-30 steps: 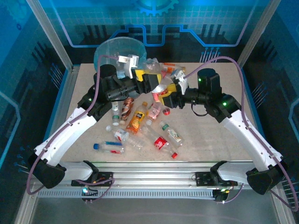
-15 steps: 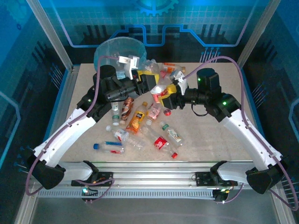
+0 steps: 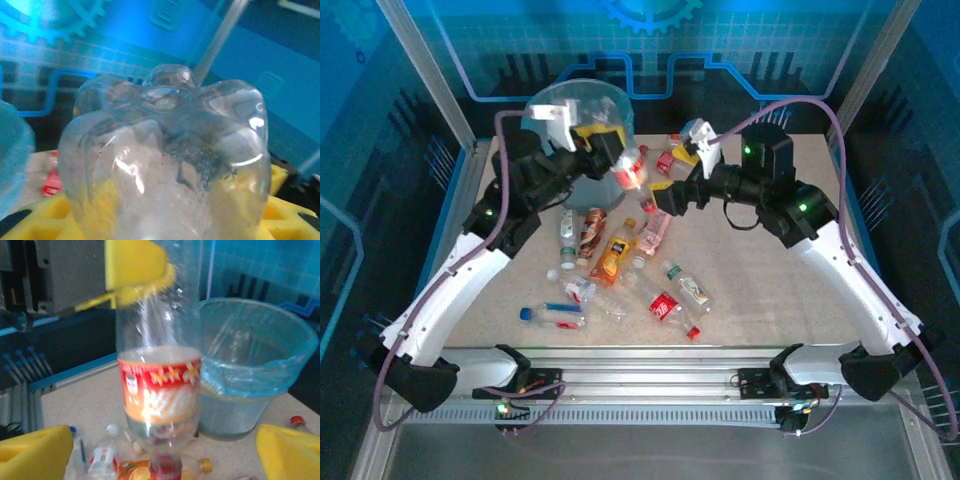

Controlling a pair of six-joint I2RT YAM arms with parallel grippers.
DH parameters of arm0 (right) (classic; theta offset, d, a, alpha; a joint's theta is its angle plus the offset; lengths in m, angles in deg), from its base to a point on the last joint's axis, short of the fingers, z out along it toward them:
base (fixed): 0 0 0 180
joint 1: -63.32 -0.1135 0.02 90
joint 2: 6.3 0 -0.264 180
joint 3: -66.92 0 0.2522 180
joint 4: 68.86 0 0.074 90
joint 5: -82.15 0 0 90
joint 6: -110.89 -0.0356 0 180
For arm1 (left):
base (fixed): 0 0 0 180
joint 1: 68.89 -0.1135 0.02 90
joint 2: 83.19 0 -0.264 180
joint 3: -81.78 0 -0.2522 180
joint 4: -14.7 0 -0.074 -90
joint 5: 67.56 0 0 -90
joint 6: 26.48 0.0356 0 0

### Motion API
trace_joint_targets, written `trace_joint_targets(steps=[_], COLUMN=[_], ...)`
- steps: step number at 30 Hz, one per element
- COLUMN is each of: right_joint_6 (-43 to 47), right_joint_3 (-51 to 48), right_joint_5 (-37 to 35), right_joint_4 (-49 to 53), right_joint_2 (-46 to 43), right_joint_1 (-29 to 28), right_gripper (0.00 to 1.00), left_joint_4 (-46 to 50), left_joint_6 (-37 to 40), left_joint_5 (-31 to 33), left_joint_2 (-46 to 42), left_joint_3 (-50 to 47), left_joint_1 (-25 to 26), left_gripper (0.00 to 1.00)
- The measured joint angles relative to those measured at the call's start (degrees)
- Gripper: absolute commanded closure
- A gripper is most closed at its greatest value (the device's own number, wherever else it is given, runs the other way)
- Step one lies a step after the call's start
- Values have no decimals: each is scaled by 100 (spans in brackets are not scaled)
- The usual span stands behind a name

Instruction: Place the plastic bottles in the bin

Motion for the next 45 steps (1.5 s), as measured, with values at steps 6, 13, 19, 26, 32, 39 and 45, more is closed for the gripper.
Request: trace_joint_targets(steps=[6, 13, 19, 26, 32, 39, 45], right_joint_6=[-245, -686, -1047, -1255, -1255, -1088, -973], right_joint_3=[820, 1788, 2341, 2914, 3112, 3104, 2933], right_joint_5=[-243, -280, -297, -293, -256, -275, -280], right_joint_4=[-186, -284, -306, 11, 426, 885, 1071], right_joint_2=[579, 1257, 1777, 2409, 2728, 2920, 2957], right_joint_1=[-4, -4, -17, -131, -289, -310, -297], right_gripper=[5, 7, 9, 10, 10, 10, 10], left_joint_4=[90, 74, 33, -7, 245, 726, 981], left_joint_6=[-11, 28, 31, 398, 758, 907, 1075], left_joint_5=[210, 365, 529, 662, 625, -111, -903], left_joint_2=[275, 645, 1056, 1967, 3027, 4006, 4658], left_joint_3=[905, 1641, 1818, 2315, 3075, 3473, 3534], left_joint_1=[-533, -1010, -1567, -1947, -2129, -2153, -2155], left_gripper=[65, 65, 65, 65, 63, 59, 56])
